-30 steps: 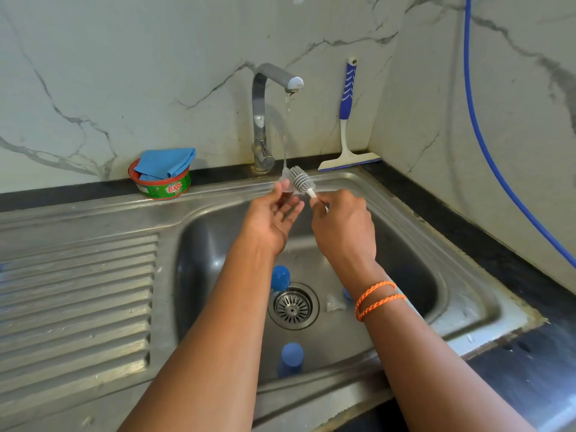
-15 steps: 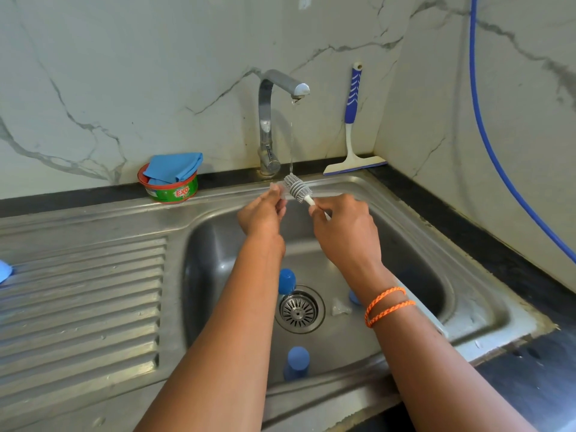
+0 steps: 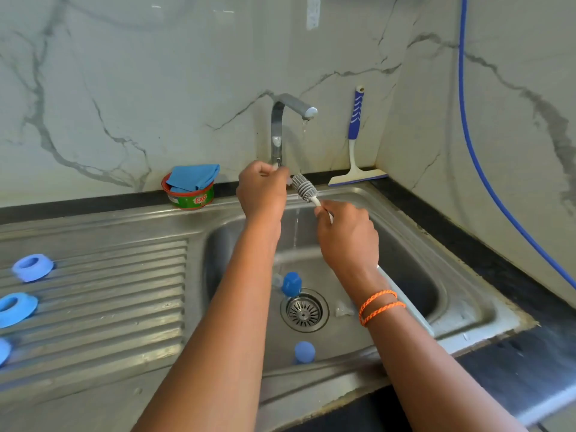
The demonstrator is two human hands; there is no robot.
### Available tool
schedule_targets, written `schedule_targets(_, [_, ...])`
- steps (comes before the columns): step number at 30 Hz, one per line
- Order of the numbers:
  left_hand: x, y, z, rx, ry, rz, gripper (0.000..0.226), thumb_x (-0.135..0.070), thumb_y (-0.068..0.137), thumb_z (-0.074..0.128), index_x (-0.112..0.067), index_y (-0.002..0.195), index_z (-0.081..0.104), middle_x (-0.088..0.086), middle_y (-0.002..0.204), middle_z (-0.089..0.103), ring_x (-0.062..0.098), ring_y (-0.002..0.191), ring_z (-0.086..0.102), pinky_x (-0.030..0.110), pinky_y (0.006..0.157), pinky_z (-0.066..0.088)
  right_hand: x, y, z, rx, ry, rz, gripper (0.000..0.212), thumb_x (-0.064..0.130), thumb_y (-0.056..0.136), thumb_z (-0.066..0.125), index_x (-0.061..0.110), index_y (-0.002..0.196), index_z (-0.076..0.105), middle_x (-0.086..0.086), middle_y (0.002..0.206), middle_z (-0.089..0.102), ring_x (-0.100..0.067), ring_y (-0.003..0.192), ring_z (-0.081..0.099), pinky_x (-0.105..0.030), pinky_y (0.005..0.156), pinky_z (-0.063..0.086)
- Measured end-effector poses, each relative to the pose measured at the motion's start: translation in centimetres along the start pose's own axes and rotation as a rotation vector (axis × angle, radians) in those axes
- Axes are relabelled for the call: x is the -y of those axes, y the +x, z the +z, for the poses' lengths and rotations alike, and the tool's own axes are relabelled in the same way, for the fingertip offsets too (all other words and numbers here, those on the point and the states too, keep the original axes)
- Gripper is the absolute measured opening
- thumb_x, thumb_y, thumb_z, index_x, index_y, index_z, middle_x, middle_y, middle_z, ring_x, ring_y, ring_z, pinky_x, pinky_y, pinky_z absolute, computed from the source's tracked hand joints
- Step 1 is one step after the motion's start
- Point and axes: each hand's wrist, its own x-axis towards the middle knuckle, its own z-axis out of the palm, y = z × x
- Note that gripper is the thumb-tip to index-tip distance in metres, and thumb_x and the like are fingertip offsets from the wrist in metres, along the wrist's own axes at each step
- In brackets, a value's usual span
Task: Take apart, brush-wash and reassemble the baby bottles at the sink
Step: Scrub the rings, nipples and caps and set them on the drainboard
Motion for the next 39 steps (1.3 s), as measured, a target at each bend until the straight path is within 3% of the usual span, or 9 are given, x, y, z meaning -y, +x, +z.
schedule_targets(4, [-0.6,0.3,-3.0,0.058,0.040,0.028,0.011,-0.017,0.084,0.070,-0.024,0.084,0.061,-0.006,0.095,0.069,0.019,0.082,0.066,0.044,0.077,0.062,2.0,-0.5,-0.2,0.039,0.004,-0.037,0.026,0.037,0.106,0.051,0.021,0.098,0.071,-0.008,0.082,0.064,-0.040,0.077,0.059,-0.045,0.069,0.053])
schedule_targets(8, [0.4,0.9,-7.3,0.128,0.084,-0.011,0.029,-0.012,0.093,0.073,-0.013,0.111,0.051,0.009,0.107,0.063,0.015,0.068,0.061,0.022,0.054,0.054,4.5,-1.6,0.5,0.136,0.001,-0.099,0.025,0.036,0.106,0.054,0.023,0.110,0.074,-0.008,0.092,0.063,-0.041,0.088,0.063,-0.048,0.076,0.056])
schedule_targets(14, [1.6,1.8,-14.7,0.039,0.131,0.016,0.022,-0.020,0.084,0.084,-0.013,0.102,0.071,0.008,0.095,0.074,0.011,0.050,0.059,0.037,0.066,0.062,8.8,-3.0,2.6,0.214,0.066,-0.134,0.027,0.038,0.107,0.056,0.025,0.121,0.074,-0.013,0.108,0.067,-0.042,0.098,0.064,-0.043,0.079,0.050])
schedule_targets(16, [1.6,2.2,-16.9,0.074,0.116,0.023,0.021,-0.010,0.089,0.076,-0.017,0.108,0.079,0.007,0.104,0.077,0.012,0.059,0.060,0.035,0.070,0.061,10.1,-3.5,3.6,0.256,0.086,-0.140,0.028,0.039,0.106,0.057,0.026,0.124,0.074,-0.012,0.112,0.068,-0.042,0.101,0.065,-0.042,0.080,0.050])
schedule_targets(19, [1.7,2.5,-20.3,0.115,0.184,-0.006,0.050,0.014,0.090,0.049,-0.021,0.109,0.079,0.007,0.113,0.072,0.017,0.071,0.062,0.034,0.072,0.063,12.4,-4.4,5.3,0.329,0.116,-0.153,0.027,0.036,0.105,0.058,0.025,0.123,0.076,-0.013,0.113,0.068,-0.042,0.103,0.065,-0.039,0.077,0.047])
schedule_targets(22, [2.3,2.8,-23.7,0.088,0.314,0.009,0.058,0.010,0.097,0.037,-0.030,0.095,0.079,0.009,0.104,0.070,0.018,0.060,0.059,0.041,0.081,0.063,14.6,-5.2,7.0,0.411,0.122,-0.171,0.027,0.035,0.105,0.058,0.023,0.121,0.075,-0.012,0.114,0.068,-0.040,0.103,0.066,-0.037,0.077,0.047])
schedule_targets(28, [3.1,3.7,-29.3,-0.130,0.760,0.174,0.031,-0.009,0.099,0.053,-0.028,0.101,0.076,-0.001,0.101,0.073,0.022,0.090,0.067,0.034,0.071,0.053,18.3,-6.5,10.3,0.491,0.093,-0.239,0.028,0.036,0.104,0.059,0.017,0.119,0.075,-0.013,0.114,0.070,-0.038,0.103,0.068,-0.038,0.080,0.051])
schedule_targets(31, [3.6,3.9,-30.2,-0.216,0.861,0.213,0.026,-0.009,0.098,0.057,-0.026,0.099,0.076,-0.002,0.099,0.075,0.017,0.087,0.067,0.026,0.063,0.042,19.3,-6.9,11.3,0.491,0.101,-0.232,0.027,0.035,0.104,0.058,0.017,0.117,0.075,-0.012,0.112,0.070,-0.038,0.099,0.067,-0.039,0.079,0.053])
schedule_targets(39, [4.4,3.5,-30.3,-0.260,0.965,0.252,0.024,-0.008,0.095,0.072,-0.025,0.111,0.080,0.000,0.104,0.078,0.014,0.087,0.067,0.029,0.066,0.045,20.8,-6.7,12.9,0.496,0.122,-0.242,0.027,0.034,0.104,0.059,0.018,0.118,0.075,-0.011,0.108,0.071,-0.034,0.094,0.067,-0.038,0.075,0.052])
